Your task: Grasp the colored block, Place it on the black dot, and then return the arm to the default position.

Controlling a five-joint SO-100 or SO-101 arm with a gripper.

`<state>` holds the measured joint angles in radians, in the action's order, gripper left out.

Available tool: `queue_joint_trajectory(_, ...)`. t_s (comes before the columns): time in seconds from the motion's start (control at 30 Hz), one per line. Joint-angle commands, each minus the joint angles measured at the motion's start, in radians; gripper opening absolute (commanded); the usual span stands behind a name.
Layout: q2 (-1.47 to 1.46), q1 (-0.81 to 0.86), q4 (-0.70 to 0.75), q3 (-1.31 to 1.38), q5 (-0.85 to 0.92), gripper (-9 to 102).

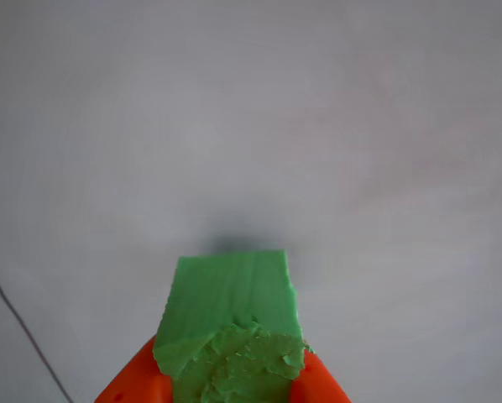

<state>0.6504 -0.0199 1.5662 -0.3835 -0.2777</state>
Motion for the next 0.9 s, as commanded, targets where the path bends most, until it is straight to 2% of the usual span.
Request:
queue_joint_trajectory(0.0,0.011,-0.005,-0.006,0.057,0.015,0)
queue_joint_trajectory(0.37,-0.026,-0.043,0.012,0.057,0.002,0)
queue_joint_trajectory(0.87,-0.060,-0.029,-0.032,0.061,0.006,0)
